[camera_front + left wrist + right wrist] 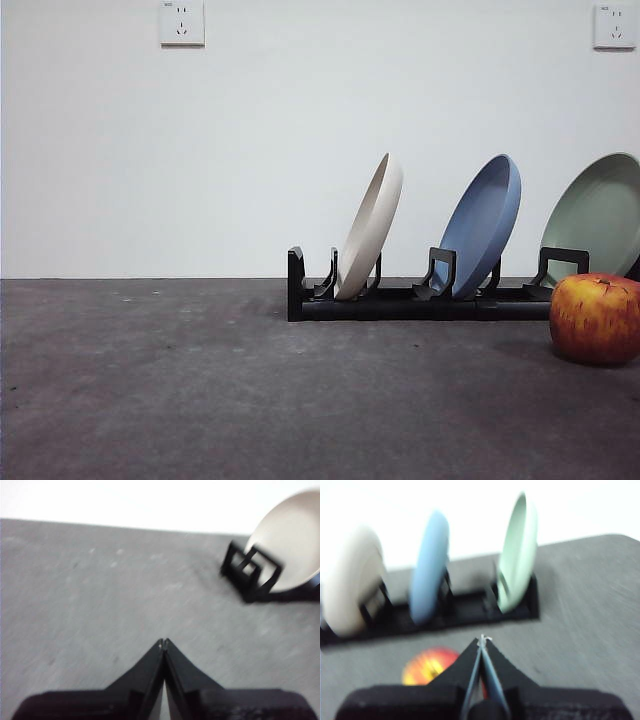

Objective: Take the yellow plate from the plate rack,put the plate on the table,take the apple from the table,put the apple in the plate

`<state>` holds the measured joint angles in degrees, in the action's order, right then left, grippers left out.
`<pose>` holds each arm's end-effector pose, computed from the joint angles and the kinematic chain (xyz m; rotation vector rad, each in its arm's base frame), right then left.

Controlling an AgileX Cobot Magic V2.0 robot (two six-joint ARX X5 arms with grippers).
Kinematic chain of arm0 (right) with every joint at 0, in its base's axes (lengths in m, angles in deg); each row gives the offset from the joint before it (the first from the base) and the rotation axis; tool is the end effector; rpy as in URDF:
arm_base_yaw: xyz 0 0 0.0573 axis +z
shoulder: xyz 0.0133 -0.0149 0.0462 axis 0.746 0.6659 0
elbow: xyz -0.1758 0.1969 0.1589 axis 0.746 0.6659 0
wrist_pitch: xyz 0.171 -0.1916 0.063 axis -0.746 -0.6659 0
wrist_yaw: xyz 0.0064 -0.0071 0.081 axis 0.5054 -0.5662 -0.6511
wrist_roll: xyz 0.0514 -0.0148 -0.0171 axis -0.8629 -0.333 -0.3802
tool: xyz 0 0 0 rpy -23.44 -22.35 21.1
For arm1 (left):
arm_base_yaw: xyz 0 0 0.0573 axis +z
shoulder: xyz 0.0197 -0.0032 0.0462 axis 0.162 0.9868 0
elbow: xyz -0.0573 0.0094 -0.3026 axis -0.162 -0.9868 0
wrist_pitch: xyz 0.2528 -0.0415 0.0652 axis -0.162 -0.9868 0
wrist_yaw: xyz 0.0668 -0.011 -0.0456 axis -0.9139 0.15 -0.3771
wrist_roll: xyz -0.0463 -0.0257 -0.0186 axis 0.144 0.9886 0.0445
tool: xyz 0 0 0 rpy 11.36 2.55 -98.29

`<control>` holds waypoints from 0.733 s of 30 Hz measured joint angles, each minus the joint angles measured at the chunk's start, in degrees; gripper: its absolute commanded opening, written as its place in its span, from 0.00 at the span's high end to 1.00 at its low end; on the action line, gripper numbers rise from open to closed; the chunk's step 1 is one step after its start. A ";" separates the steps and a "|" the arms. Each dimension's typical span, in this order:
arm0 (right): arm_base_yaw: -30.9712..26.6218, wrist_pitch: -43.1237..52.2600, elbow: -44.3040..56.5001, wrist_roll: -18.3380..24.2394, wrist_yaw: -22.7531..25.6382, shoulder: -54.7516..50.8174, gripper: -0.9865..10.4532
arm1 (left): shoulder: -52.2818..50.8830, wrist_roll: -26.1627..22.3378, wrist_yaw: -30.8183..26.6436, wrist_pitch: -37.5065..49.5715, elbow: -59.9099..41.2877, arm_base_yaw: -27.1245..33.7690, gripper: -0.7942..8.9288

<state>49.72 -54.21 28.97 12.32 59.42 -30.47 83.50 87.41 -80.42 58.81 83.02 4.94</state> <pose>0.0674 0.0020 0.1704 0.1651 0.0609 0.0298 0.0680 -0.0092 0.1734 -0.1464 0.1801 -0.1830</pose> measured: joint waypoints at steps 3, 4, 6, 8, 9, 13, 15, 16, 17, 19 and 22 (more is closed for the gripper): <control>0.00 0.00 -3.65 -3.89 -1.70 1.22 0.92 | 2.19 2.03 2.38 -0.02 5.77 0.00 0.93; 0.00 -0.44 -5.49 -4.50 -2.62 2.12 0.92 | 3.54 2.58 2.43 -1.01 8.00 0.00 0.93; 0.00 -3.56 -9.79 -5.01 -4.07 4.20 0.92 | 6.32 3.04 3.15 -4.35 12.35 0.00 0.93; 0.00 -7.26 -13.97 -5.16 -4.50 6.34 0.92 | 8.70 3.28 4.59 -6.67 15.76 0.00 0.93; 0.00 -9.60 -16.55 -5.14 -4.66 7.67 0.92 | 10.05 3.39 5.57 -7.63 17.59 0.00 0.93; 0.00 -19.10 -27.21 -3.96 -6.25 13.29 0.92 | 14.84 3.41 10.54 -10.05 24.04 0.00 0.93; 0.00 -24.83 -33.33 -2.51 -7.08 16.52 0.92 | 17.25 3.37 13.49 -12.50 27.47 0.00 0.93; 0.00 -27.26 -35.91 -1.73 -7.28 17.90 0.92 | 18.25 3.28 14.38 -13.88 28.98 0.00 0.93; 0.00 -30.12 -38.93 -0.74 -7.43 19.47 0.92 | 19.47 2.91 15.43 -15.54 30.75 0.00 0.93; 0.00 -35.19 -44.28 1.16 -7.45 22.18 0.92 | 21.59 2.01 17.27 -18.64 33.97 0.00 0.93; 0.00 -41.75 -51.49 3.74 -7.48 25.77 0.92 | 24.46 0.00 19.54 -23.67 38.82 0.00 0.93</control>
<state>49.72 -95.95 -22.53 16.05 51.95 -4.70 107.96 87.41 -60.88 35.14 121.84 4.94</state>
